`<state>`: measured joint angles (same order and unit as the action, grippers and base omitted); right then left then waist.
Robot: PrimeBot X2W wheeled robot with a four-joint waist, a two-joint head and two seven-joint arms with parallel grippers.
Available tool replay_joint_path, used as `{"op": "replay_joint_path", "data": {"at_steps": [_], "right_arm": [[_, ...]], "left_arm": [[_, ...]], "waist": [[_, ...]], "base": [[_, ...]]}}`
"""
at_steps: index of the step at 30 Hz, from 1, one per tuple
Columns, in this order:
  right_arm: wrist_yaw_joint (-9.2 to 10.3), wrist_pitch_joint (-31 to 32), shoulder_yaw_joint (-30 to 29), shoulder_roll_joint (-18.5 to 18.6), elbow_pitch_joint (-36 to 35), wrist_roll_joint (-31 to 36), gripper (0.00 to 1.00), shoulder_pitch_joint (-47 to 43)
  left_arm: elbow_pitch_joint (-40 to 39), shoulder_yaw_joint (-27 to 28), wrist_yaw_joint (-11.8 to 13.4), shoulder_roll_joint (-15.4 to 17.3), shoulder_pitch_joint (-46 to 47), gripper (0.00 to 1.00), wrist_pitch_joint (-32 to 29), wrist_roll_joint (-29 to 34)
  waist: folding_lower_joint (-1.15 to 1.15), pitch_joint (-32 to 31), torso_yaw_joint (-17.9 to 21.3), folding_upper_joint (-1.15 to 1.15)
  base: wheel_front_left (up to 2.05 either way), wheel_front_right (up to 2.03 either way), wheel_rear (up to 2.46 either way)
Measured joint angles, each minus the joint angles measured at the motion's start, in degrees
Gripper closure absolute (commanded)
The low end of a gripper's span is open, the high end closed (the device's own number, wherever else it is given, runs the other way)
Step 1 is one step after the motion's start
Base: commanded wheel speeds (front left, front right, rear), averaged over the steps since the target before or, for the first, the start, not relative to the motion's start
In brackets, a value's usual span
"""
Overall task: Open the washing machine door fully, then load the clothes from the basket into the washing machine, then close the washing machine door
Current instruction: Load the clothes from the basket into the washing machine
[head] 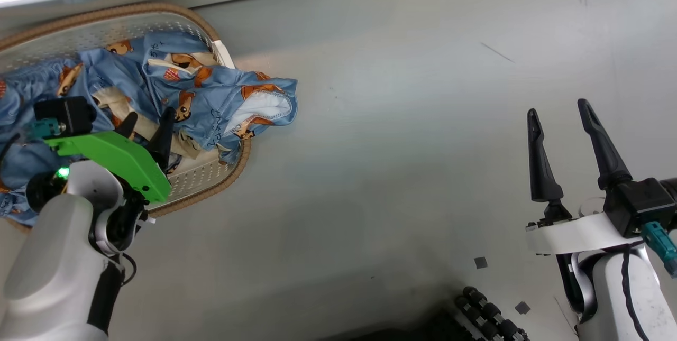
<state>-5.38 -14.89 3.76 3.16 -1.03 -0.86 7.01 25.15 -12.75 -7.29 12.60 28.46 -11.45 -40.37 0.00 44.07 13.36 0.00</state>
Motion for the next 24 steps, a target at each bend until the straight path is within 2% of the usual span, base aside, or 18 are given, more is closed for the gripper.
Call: {"op": "replay_joint_path", "data": {"at_steps": [13,24], "right_arm": [[0.41,0.0,0.9,0.0,-0.3,0.5,0.0,2.0],[0.48,0.0,1.9,-0.1,-0.3,0.5,0.0,2.0]], "left_arm": [[2.4,-2.4,0.0,3.2,5.2,0.0,3.0,-1.4],[3.9,-5.8,0.0,3.5,9.1,0.0,4.0,-3.2]], "waist": [[0.0,4.2,-0.1,0.0],[0.0,6.6,0.5,0.0]], "base": [[0.0,0.0,0.0],[0.0,0.0,0.0]]}}
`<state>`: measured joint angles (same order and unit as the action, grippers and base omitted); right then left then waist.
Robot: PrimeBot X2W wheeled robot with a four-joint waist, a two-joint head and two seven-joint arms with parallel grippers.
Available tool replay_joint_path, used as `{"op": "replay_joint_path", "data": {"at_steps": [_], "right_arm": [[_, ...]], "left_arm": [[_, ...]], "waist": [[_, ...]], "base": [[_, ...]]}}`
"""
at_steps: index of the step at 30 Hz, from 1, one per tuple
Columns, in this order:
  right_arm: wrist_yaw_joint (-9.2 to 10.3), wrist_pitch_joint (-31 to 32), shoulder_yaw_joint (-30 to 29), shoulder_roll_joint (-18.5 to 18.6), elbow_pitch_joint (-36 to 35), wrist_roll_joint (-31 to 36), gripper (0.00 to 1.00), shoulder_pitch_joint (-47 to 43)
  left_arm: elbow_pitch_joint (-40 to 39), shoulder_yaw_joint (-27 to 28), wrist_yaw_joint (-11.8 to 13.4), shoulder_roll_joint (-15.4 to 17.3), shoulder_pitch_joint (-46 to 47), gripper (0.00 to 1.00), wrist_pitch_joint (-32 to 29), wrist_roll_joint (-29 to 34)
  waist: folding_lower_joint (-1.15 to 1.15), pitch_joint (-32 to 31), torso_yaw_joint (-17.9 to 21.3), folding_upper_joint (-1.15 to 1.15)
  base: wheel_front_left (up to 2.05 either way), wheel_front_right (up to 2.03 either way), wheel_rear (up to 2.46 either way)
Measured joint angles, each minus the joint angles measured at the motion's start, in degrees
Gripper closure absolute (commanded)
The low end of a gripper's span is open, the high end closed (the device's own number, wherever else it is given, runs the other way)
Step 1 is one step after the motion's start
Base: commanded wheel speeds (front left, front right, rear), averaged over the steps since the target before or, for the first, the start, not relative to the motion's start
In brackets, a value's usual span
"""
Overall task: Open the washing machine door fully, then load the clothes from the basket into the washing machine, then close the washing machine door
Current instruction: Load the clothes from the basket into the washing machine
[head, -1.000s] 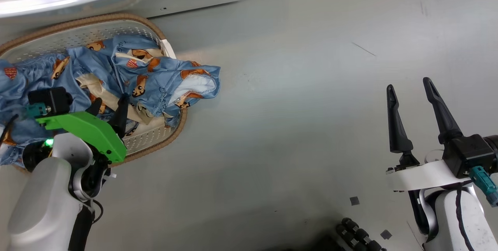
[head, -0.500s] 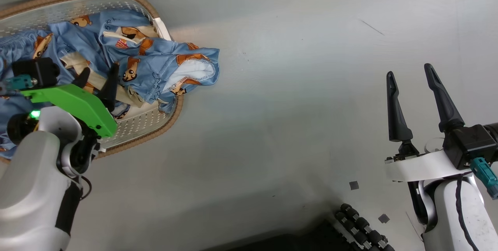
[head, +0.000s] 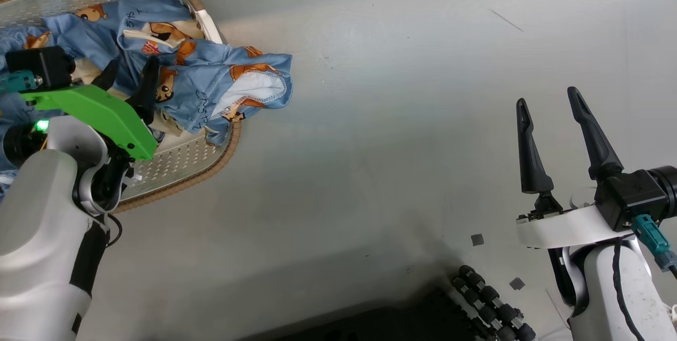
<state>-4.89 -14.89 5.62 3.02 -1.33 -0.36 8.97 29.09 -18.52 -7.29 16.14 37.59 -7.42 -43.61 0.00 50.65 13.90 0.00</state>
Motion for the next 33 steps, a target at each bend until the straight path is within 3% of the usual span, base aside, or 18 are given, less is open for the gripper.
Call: {"op": "replay_joint_path", "data": {"at_steps": [33], "right_arm": [[1.52,0.0,-0.4,0.8,-2.0,0.5,0.0,-2.7]], "left_arm": [[5.6,-8.5,0.0,1.3,8.4,0.0,2.5,-5.4]], "waist": [[0.0,3.2,-0.8,0.0]], "base": [[0.0,0.0,0.0]]}}
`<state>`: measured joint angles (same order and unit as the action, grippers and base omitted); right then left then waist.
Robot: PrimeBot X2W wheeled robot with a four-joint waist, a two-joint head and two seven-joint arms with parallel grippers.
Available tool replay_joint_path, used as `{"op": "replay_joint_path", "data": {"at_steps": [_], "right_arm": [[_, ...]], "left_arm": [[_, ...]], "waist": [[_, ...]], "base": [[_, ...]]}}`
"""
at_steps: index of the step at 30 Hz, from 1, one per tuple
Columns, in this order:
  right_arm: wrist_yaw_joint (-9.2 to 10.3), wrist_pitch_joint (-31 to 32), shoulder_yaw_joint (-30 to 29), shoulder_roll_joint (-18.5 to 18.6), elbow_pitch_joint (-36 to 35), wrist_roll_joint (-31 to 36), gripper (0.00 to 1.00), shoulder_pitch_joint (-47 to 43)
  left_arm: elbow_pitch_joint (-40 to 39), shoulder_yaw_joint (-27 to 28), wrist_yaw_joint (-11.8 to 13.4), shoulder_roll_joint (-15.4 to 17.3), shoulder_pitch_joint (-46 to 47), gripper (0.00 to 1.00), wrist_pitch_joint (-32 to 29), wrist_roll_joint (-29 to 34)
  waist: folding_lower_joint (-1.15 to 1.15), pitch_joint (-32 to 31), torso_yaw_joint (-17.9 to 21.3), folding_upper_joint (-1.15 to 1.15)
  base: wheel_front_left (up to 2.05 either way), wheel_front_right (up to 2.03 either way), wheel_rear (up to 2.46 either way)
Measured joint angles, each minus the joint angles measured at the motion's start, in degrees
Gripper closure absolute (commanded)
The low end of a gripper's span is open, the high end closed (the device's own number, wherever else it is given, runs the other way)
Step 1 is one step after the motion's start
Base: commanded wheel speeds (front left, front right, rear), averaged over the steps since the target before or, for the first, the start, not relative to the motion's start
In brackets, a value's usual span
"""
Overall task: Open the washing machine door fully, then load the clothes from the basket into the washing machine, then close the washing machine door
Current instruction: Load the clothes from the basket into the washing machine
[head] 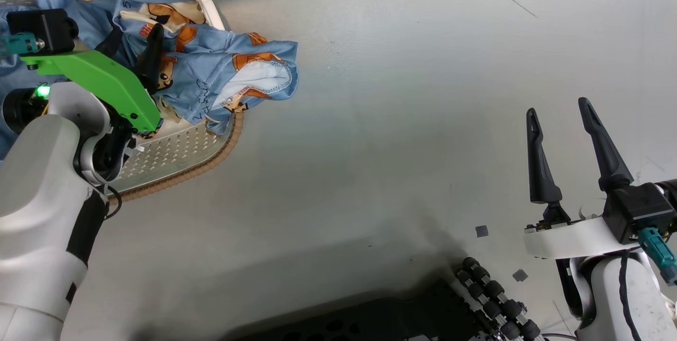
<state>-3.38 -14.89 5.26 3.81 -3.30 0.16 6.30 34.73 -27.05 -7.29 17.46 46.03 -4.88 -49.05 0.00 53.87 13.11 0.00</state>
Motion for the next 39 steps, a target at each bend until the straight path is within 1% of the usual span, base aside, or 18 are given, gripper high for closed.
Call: {"op": "replay_joint_path", "data": {"at_steps": [5,8,23,25,27,28,29,31,35,37,38,39], "right_arm": [[0.02,0.0,-0.3,0.3,-0.4,0.0,0.0,-0.2],[0.51,0.0,-0.5,0.4,-0.9,0.0,0.0,-0.7],[0.58,0.0,-0.6,1.3,-1.9,0.0,0.0,-1.4],[1.01,0.0,-0.6,1.4,-2.0,0.0,0.0,-1.8],[1.03,0.0,-0.6,1.5,-2.0,0.0,0.0,-2.1],[1.05,0.0,-0.7,1.5,-2.0,0.0,0.0,-2.1],[1.07,0.0,-0.7,1.5,-2.1,0.0,0.0,-2.1],[1.07,0.0,-0.7,1.6,-2.2,0.0,0.0,-2.1],[1.08,0.0,-0.7,1.7,-2.4,0.0,0.0,-2.1],[1.09,0.0,-0.7,1.7,-2.4,0.0,0.0,-2.1],[1.1,0.0,-0.7,1.7,-2.5,0.0,0.0,-2.1],[1.18,0.0,-0.7,1.7,-2.5,0.0,0.0,-2.1]], "left_arm": [[0.8,-1.3,0.0,0.0,0.6,0.0,0.9,-0.5],[1.6,-2.2,0.0,0.0,1.0,0.0,1.2,-0.7],[3.6,-6.3,0.0,0.0,2.4,0.0,3.6,-2.1],[3.8,-6.6,0.0,-0.1,2.5,0.0,4.5,-2.2],[3.9,-6.9,0.0,-0.1,2.8,0.0,4.9,-2.4],[4.0,-7.2,0.0,-0.1,3.0,0.05,5.1,-2.5],[4.1,-7.5,0.0,-0.1,3.3,0.07,5.2,-2.5],[4.3,-8.1,0.0,-0.1,3.5,0.08,5.7,-2.5],[5.4,-8.8,0.0,-0.2,3.6,0.19,6.5,-2.8],[5.5,-9.1,0.0,-0.2,3.7,0.3,6.8,-2.9],[5.6,-9.7,0.0,-0.2,3.9,0.5,7.1,-2.9],[5.7,-10.0,0.0,-0.2,4.0,0.52,7.6,-2.9]], "waist": [[0.0,0.0,-0.2,0.0],[0.0,0.0,-0.3,0.0],[0.0,0.4,-1.0,0.0],[0.0,0.4,-1.1,0.0],[0.0,0.4,-1.2,0.0],[0.0,0.4,-1.3,0.0],[0.0,0.5,-1.3,0.0],[0.0,0.5,-1.4,0.0],[0.0,0.5,-1.5,0.0],[0.0,0.5,-1.6,0.0],[0.0,0.5,-1.6,0.0],[0.0,0.5,-1.7,0.0]], "base": [[0.0,0.0,0.0],[0.0,0.0,0.0],[0.0,0.0,0.0],[0.0,0.0,0.0],[0.0,0.0,0.0],[0.0,0.0,0.0],[0.0,0.0,0.0],[0.0,0.0,0.0],[0.0,0.0,0.0],[0.0,0.0,0.0],[0.0,0.0,0.0],[0.0,0.0,0.0]]}}
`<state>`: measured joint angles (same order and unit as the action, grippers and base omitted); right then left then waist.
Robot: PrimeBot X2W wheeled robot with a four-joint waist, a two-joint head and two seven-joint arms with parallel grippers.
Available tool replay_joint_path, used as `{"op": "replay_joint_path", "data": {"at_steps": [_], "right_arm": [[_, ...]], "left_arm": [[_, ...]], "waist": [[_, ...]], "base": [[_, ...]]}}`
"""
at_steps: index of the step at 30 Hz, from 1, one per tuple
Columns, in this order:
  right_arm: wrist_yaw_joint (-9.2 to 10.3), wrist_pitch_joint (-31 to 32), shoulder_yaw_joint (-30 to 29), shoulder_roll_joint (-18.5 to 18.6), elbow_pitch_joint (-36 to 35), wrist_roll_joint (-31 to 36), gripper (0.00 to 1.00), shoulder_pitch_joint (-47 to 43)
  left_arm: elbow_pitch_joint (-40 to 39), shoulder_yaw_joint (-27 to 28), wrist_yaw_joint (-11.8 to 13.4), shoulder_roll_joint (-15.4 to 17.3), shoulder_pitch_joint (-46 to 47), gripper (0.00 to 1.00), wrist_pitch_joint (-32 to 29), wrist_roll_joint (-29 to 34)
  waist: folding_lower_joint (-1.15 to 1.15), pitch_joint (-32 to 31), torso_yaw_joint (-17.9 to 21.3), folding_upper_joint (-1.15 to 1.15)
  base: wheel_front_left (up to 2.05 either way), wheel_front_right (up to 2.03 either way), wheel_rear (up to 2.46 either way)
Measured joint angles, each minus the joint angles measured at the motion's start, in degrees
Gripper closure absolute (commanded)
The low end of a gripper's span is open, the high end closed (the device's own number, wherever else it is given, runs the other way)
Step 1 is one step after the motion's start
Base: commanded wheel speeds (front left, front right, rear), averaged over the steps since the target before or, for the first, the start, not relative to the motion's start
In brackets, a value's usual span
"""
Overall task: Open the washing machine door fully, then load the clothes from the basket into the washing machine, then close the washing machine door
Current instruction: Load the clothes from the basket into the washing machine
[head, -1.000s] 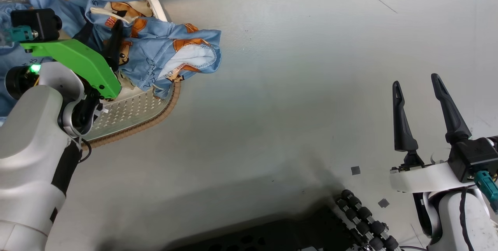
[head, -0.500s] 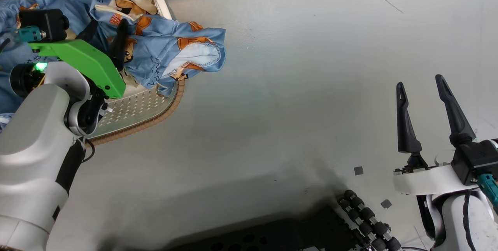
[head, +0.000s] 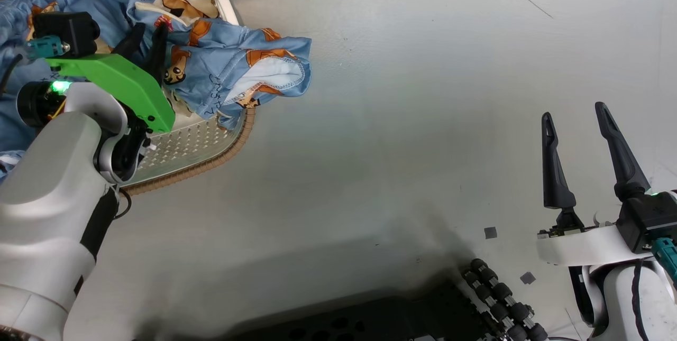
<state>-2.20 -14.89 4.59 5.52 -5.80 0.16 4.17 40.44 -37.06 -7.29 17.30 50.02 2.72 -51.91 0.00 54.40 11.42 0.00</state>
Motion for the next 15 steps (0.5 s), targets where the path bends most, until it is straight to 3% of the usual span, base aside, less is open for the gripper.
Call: {"op": "replay_joint_path", "data": {"at_steps": [11,15], "right_arm": [[0.34,0.0,0.0,0.3,-0.3,0.0,0.0,-0.1],[0.36,0.0,0.0,0.4,-0.3,0.0,0.0,-0.2]], "left_arm": [[1.7,-2.1,0.0,-0.1,1.0,0.58,2.4,-0.4],[1.9,-2.8,0.0,-0.2,1.5,0.74,2.9,-0.6]], "waist": [[0.0,0.0,-0.4,0.0],[0.0,-0.1,-0.5,0.0]], "base": [[0.0,0.0,0.0],[0.0,0.0,0.0]]}}
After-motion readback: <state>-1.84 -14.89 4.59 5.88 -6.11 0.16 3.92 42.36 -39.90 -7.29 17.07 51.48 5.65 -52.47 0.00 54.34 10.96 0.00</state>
